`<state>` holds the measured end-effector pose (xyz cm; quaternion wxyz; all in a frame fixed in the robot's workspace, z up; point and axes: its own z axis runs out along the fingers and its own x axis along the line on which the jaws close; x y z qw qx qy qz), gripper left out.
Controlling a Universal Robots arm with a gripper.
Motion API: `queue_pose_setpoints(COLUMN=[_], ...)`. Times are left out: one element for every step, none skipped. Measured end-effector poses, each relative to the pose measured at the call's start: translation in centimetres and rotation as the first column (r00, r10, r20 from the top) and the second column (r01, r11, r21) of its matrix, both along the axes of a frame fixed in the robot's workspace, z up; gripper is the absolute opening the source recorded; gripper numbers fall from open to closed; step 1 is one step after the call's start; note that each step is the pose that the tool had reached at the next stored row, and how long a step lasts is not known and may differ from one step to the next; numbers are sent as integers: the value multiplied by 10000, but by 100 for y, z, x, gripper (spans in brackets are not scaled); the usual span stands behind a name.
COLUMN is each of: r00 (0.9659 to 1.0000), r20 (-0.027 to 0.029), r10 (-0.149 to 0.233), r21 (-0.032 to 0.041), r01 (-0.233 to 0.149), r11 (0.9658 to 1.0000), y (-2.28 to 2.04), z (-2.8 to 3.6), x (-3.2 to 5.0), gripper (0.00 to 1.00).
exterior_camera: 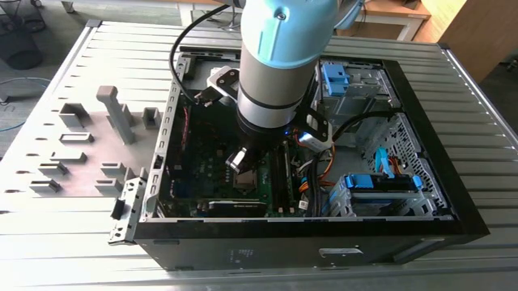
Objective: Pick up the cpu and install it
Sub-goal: 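Install the first cpu locking lever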
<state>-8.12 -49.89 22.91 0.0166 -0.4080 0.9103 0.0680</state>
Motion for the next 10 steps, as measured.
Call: queue_pose_setpoints(r00=[10000, 10000, 10000, 10000, 10000, 10000, 10000, 10000, 10000, 10000], r20=[0, 0, 0, 0, 0, 0, 0, 0, 0, 0], r10=[0, 2, 10, 21, 31, 38, 41, 41, 41, 42], r21=[0, 3, 4, 4, 6, 4, 4, 4, 4, 3], r01=[0, -2, -10, -21, -31, -38, -41, -41, -41, -42], r11=[10000, 10000, 10000, 10000, 10000, 10000, 10000, 10000, 10000, 10000], y=[0, 0, 0, -1, 0, 0, 0, 0, 0, 0], z=[0, 0, 0, 0, -1, 0, 0, 0, 0, 0], x=[0, 1, 4, 9, 18, 33, 48, 66, 88, 112], gripper=[11, 11, 11, 11, 11, 11, 11, 11, 11, 11])
